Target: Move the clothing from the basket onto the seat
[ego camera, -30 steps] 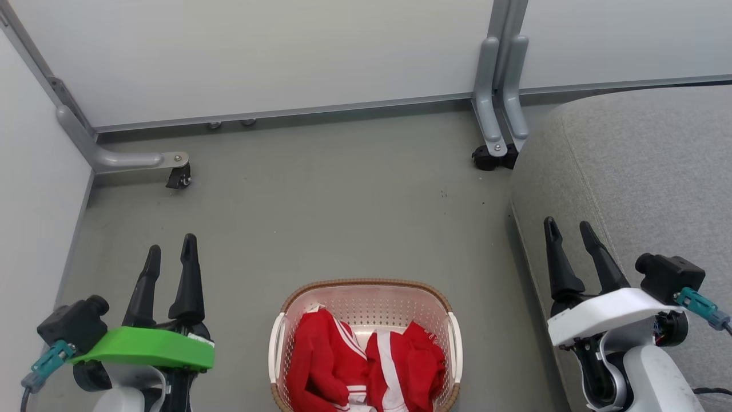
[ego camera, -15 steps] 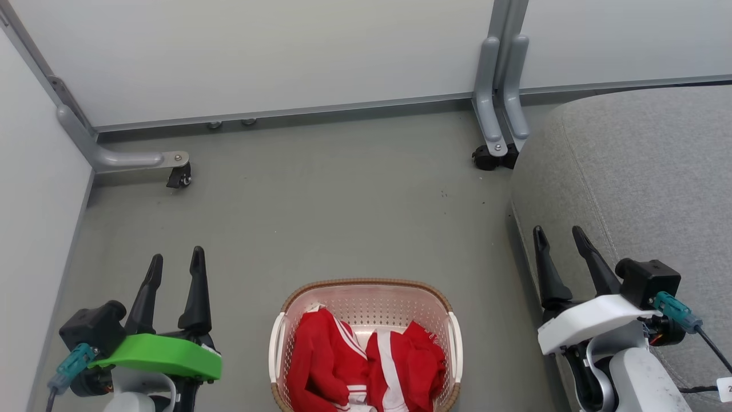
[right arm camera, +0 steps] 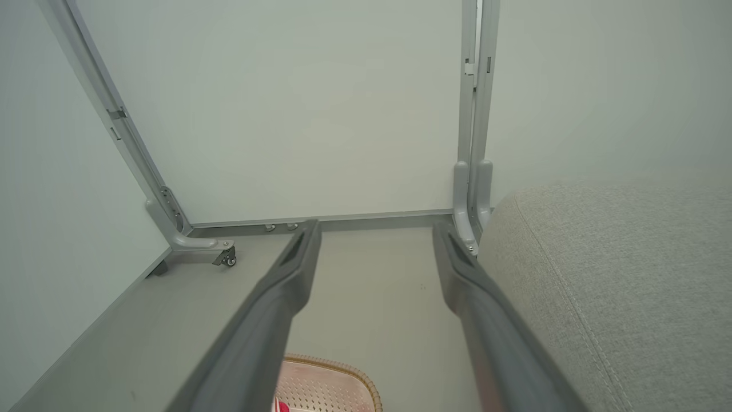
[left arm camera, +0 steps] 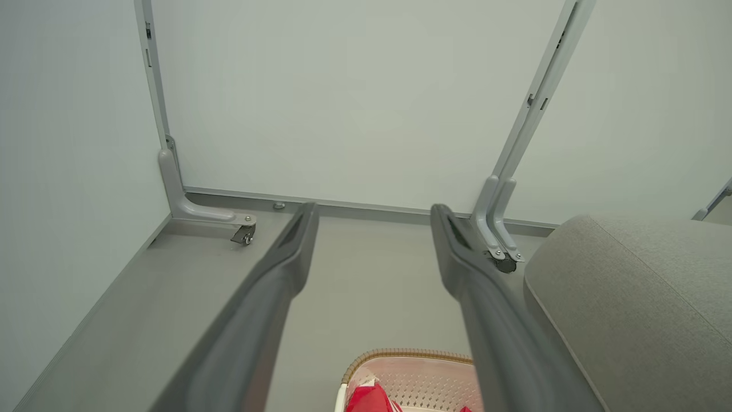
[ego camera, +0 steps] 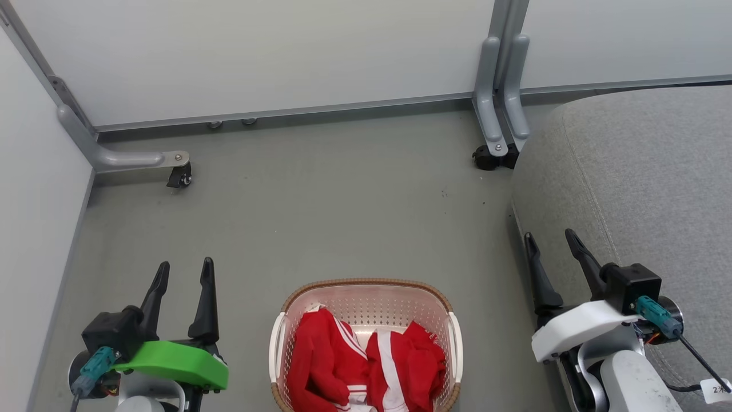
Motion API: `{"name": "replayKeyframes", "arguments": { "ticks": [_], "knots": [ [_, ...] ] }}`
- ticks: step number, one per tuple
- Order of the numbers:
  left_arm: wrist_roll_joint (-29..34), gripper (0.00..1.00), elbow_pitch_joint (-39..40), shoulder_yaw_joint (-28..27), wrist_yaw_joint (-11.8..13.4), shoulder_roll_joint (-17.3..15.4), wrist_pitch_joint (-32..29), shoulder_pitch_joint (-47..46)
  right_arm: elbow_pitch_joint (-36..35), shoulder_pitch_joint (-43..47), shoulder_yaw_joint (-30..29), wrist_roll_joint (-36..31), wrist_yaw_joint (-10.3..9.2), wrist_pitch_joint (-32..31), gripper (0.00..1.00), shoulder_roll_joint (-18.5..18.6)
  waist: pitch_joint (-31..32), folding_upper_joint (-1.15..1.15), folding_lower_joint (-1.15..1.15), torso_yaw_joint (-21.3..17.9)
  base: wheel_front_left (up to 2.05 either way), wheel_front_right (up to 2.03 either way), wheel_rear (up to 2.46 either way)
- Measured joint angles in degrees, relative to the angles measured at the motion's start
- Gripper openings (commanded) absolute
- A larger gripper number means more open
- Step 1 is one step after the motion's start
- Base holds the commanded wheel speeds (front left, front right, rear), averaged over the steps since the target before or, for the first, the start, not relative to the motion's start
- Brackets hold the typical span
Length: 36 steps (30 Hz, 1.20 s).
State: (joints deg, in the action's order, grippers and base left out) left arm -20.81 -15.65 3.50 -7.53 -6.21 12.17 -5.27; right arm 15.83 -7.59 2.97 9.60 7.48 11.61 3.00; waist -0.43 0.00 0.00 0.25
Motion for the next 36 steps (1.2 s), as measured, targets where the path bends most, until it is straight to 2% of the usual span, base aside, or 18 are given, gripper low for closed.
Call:
{"name": "replayKeyframes", "arguments": {
  "ticks": [19,36],
  "knots": [
    [6.92,1.0,-2.79,0.09,0.0,0.25,2.03,-0.07,0.66,-0.09,1.01,-6.26,0.01,2.03,1.0,-0.12,0.05,0.0,0.0,-0.03,0.0,0.0,0.0],
    [9.25,1.0,-4.92,-0.68,0.0,0.51,2.97,-0.62,1.16,-0.1,1.26,-5.81,0.01,3.05,1.0,-0.13,-0.44,0.0,0.0,0.11,0.0,0.0,0.0]
  ]
}}
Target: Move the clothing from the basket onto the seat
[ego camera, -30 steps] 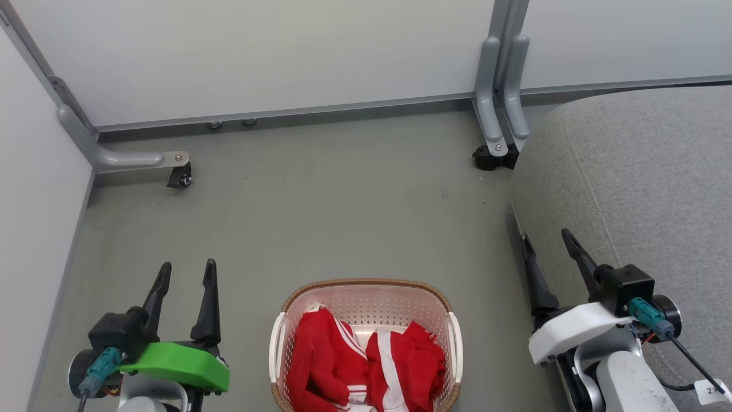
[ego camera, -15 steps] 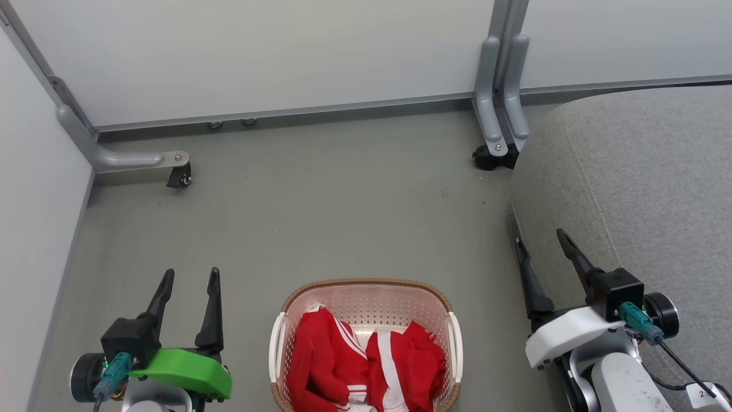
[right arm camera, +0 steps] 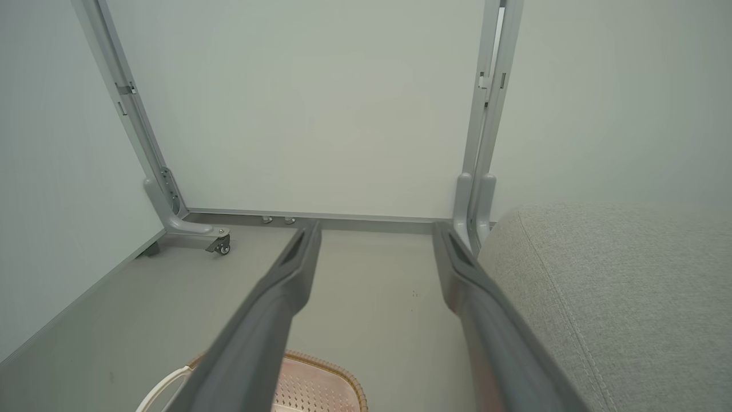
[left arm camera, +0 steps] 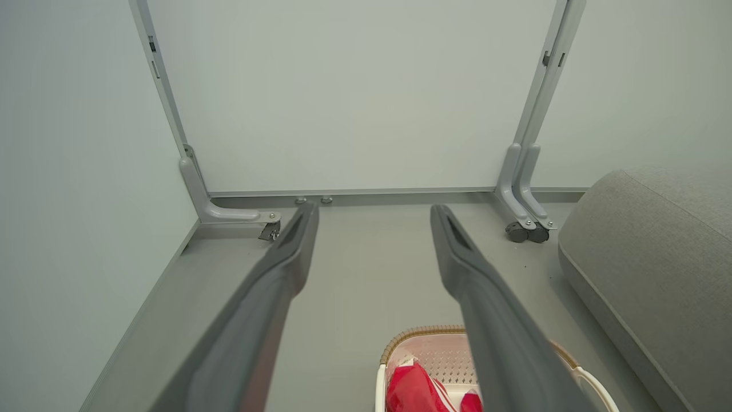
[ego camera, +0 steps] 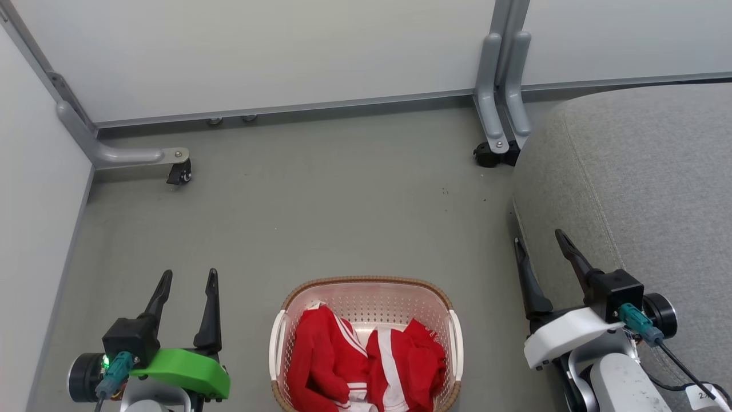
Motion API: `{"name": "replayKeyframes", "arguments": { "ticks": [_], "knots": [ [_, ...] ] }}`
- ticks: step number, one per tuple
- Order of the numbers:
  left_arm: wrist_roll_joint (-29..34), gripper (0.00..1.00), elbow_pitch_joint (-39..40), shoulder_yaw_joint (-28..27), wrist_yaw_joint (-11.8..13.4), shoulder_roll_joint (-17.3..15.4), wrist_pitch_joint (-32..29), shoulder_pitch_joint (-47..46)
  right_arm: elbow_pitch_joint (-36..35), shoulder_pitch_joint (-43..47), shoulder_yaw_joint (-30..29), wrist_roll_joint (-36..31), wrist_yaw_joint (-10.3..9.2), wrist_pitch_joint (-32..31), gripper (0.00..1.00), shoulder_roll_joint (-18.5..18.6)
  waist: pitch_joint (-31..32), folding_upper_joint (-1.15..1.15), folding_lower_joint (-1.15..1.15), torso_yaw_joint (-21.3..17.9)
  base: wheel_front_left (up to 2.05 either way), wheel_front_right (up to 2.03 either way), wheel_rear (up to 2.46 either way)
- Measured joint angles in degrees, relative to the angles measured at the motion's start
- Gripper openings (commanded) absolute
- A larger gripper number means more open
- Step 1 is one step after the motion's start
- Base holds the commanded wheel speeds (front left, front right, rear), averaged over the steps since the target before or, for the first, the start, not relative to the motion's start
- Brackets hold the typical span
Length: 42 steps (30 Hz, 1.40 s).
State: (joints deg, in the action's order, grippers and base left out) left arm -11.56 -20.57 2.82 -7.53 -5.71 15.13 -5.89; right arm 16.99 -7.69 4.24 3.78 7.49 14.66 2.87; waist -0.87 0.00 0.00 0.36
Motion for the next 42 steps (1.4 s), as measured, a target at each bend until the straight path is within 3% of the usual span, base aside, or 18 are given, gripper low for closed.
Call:
{"name": "replayKeyframes", "arguments": {
  "ticks": [9,17,30,42],
  "knots": [
    [1.15,1.0,-0.55,-0.42,0.0,0.08,0.0,-0.12,-0.21,-0.19,0.16,0.27,0.0,0.05,1.0,0.0,-0.19,0.0,0.0,-0.14,0.0,0.0,0.0],
    [3.25,1.0,-5.41,4.27,0.0,0.1,0.01,-2.65,-1.47,-1.13,0.74,0.74,0.0,0.03,1.0,-0.01,-1.53,0.0,0.0,-0.82,0.0,0.0,0.0],
    [3.96,1.0,-26.3,18.35,0.0,1.7,-1.87,-14.8,-6.21,-4.97,2.36,0.88,0.0,0.0,1.0,0.0,-8.04,0.0,0.0,-3.12,0.0,0.0,0.0],
    [3.75,1.0,-41.2,24.72,0.0,1.72,-5.21,-26.64,-10.82,-11.07,4.1,2.24,0.0,0.15,1.0,0.0,-19.26,0.0,-0.01,-5.78,0.0,0.0,0.0]
  ]
}}
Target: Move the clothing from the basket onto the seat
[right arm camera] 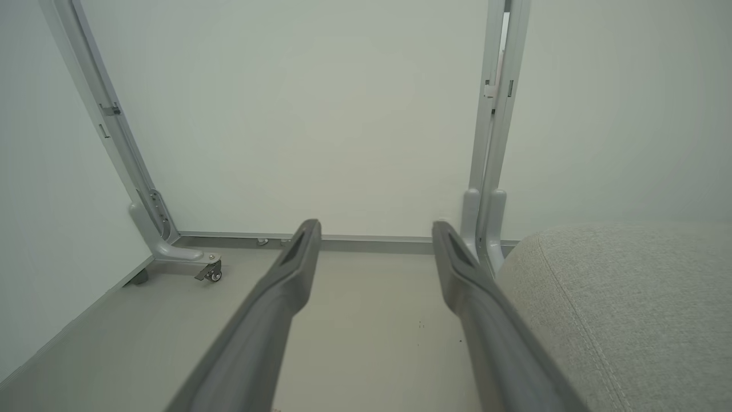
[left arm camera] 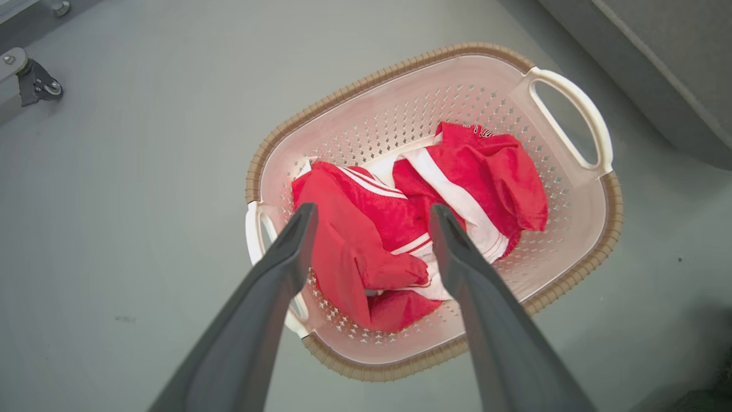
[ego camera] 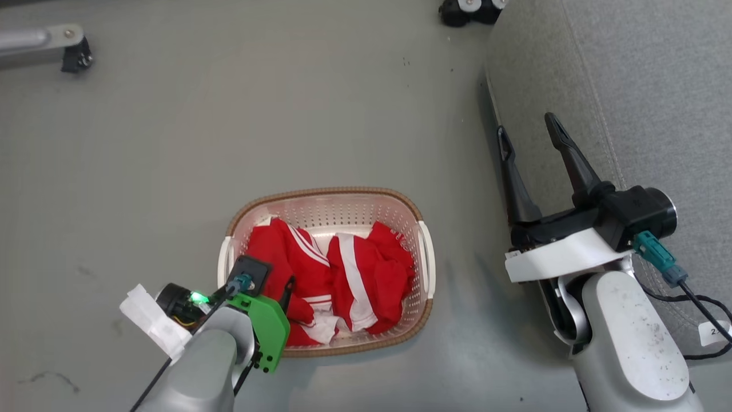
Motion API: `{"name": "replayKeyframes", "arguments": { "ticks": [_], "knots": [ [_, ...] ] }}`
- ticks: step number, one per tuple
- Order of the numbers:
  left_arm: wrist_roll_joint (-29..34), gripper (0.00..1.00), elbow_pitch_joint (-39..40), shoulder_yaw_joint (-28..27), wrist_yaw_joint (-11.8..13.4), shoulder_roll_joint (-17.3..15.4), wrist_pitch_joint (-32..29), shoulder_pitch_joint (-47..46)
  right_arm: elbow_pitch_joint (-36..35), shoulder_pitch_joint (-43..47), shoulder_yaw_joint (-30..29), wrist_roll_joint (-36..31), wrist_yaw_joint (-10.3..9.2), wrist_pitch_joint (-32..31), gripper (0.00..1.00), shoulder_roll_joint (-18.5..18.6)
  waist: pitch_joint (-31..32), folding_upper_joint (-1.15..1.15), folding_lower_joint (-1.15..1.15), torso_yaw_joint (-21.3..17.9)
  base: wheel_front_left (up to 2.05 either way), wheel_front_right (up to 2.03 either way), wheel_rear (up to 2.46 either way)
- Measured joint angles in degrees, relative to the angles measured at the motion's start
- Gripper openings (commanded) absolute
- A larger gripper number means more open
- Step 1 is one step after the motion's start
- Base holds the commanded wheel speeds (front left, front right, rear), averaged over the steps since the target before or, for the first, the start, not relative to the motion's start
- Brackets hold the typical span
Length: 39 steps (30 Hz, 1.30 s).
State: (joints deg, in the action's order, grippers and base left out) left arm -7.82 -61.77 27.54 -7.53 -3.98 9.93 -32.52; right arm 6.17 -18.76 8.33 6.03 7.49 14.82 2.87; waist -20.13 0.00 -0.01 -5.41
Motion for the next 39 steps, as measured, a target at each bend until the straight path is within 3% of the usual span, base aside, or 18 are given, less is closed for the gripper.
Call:
{"name": "replayKeyframes", "arguments": {
  "ticks": [12,35,36,38,39],
  "knots": [
    [1.93,1.0,-8.73,4.39,0.0,-3.21,-3.8,-10.0,-3.0,-3.71,1.18,2.99,0.0,0.23,1.0,0.03,-11.95,0.0,-0.01,-3.13,0.0,0.0,0.0],
    [7.19,1.0,-11.49,11.61,0.3,-9.42,-12.27,-20.44,-7.66,-7.41,2.08,8.7,0.0,0.24,1.0,0.02,-27.95,0.0,0.0,-9.0,0.0,0.0,0.0],
    [7.58,0.93,-11.52,12.11,0.3,-9.46,-12.41,-20.78,-7.7,-7.42,2.09,8.96,0.0,0.24,1.0,0.03,-28.52,0.0,0.0,-9.21,0.0,0.0,0.0],
    [7.98,0.02,-11.5,12.77,0.47,-9.54,-12.9,-21.51,-7.71,-7.44,2.15,9.03,0.0,0.24,1.0,0.02,-29.38,0.0,0.01,-9.58,0.0,0.0,0.0],
    [8.12,0.0,-11.49,13.07,0.58,-9.54,-12.98,-21.84,-7.69,-7.45,2.21,9.04,0.0,0.24,1.0,0.02,-29.78,0.0,0.01,-9.77,0.0,0.0,0.0]
  ]
}}
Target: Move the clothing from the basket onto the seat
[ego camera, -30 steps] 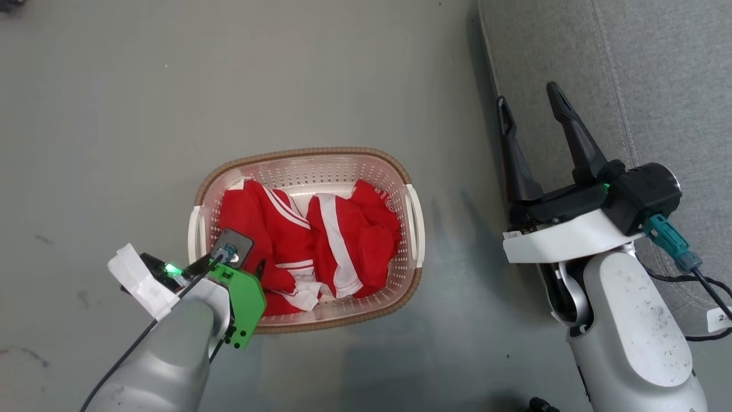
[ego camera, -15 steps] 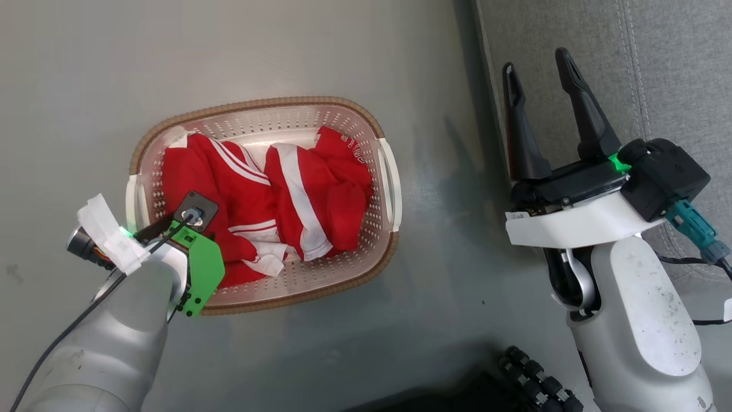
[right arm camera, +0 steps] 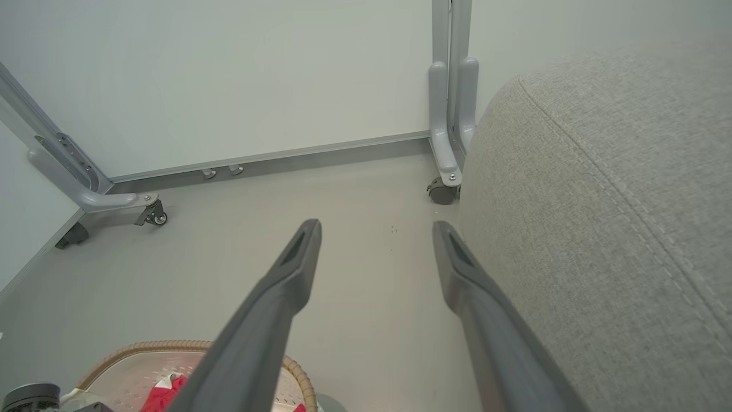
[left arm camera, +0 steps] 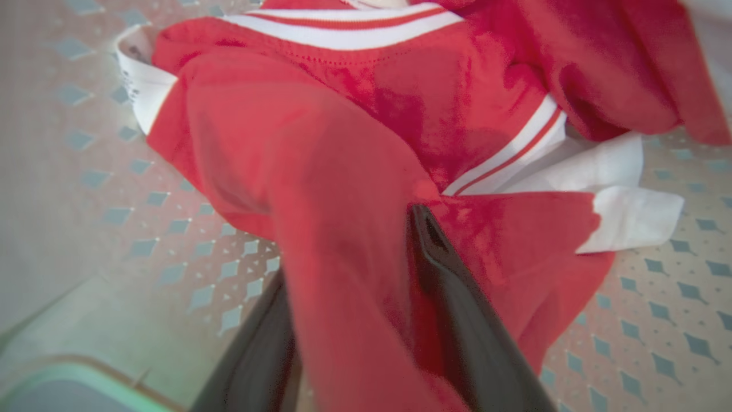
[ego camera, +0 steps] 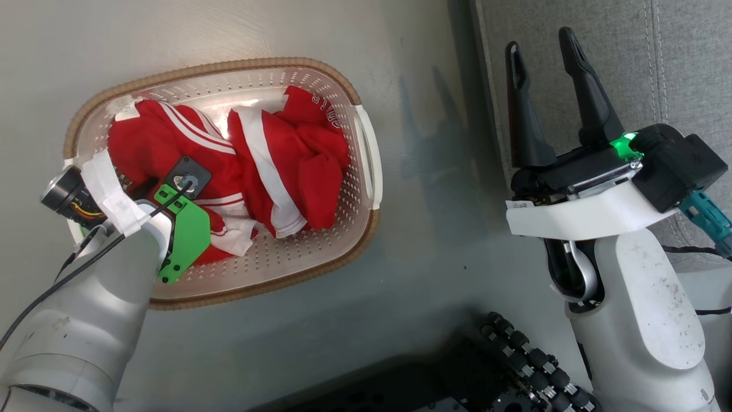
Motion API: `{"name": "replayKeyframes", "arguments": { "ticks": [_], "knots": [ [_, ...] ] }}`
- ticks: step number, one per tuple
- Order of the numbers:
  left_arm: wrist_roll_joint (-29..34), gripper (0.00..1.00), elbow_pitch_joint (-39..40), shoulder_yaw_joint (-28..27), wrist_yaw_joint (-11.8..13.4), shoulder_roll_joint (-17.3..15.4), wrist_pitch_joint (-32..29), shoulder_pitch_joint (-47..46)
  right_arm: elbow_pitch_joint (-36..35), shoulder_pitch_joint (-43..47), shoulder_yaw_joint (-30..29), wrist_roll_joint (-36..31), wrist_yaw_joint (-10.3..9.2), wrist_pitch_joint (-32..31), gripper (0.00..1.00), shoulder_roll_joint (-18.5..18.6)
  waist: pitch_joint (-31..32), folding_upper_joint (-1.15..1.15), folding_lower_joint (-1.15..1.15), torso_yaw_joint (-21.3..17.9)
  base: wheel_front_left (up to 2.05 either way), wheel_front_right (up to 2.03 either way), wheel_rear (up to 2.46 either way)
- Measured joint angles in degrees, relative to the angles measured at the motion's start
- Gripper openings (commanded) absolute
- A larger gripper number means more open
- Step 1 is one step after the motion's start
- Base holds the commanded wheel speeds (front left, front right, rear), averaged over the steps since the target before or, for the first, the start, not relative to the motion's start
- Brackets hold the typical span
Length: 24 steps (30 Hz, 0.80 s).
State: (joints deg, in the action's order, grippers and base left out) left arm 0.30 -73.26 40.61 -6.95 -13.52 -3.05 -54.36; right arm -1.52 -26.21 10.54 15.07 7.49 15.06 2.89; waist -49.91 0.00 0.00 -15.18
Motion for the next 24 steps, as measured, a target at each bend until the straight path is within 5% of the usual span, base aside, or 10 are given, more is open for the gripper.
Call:
{"name": "replayKeyframes", "arguments": {
  "ticks": [14,24],
  "knots": [
    [0.81,0.0,-0.33,2.94,0.89,0.59,0.4,-0.27,0.6,-0.54,-0.49,-0.19,0.0,0.0,1.0,0.0,-0.85,0.0,0.0,-0.09,0.0,0.0,0.0],
    [0.09,0.0,-0.35,3.96,0.89,1.75,7.71,-0.09,1.92,-0.96,-1.33,-1.52,0.0,0.0,1.0,-0.02,1.64,0.0,0.0,1.22,0.0,0.0,0.0]
  ]
}}
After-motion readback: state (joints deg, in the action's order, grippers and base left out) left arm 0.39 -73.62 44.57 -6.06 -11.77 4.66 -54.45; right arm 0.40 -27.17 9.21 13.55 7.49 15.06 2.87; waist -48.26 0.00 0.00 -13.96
